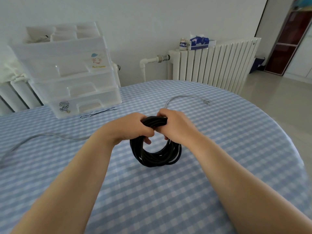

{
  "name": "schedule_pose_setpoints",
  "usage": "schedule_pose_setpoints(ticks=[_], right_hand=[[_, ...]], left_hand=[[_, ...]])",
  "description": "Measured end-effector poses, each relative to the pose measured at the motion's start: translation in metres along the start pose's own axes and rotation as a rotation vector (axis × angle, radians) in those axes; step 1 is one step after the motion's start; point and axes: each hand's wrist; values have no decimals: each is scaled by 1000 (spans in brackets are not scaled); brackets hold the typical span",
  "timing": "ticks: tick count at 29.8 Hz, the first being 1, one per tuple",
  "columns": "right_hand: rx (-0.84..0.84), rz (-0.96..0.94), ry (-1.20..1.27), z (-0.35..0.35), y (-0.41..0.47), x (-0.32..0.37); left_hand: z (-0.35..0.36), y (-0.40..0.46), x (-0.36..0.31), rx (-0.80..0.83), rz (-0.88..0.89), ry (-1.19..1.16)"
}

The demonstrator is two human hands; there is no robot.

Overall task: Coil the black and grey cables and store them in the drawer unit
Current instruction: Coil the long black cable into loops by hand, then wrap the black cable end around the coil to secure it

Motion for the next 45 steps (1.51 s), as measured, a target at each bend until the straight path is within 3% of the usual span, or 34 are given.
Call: schedule_pose_setpoints(ticks=[4,9,18,20,25,31,36,45], right_hand=[[-90,99,9,5,4,-2],[-129,135,34,17,5,4],[92,150,-74,33,24,24],[154,146,-150,36,30,29],[227,21,-367,45,49,52],[331,-23,-413,57,70,61],[402,-85,-441,64,86,68],[395,-73,-443,80,108,75]], left_hand=[[3,-1,2,-160,28,142],[12,-3,19,-289,50,-73],[-4,-5,44,-174,-60,-323],[-8,-4,48,-150,-66,-298],[-22,0,67,-275,-40,-115],[-29,4,80,-374,0,96],[-35,5,92,-275,-97,-233],[-41,9,110,-265,-188,-698]])
Point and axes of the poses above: each hand's wrist, its own y-axis towards the middle knuckle, its own z-axis out of the palm, x = y × z, and after that the axes turned 2 degrees about -x, right-handed
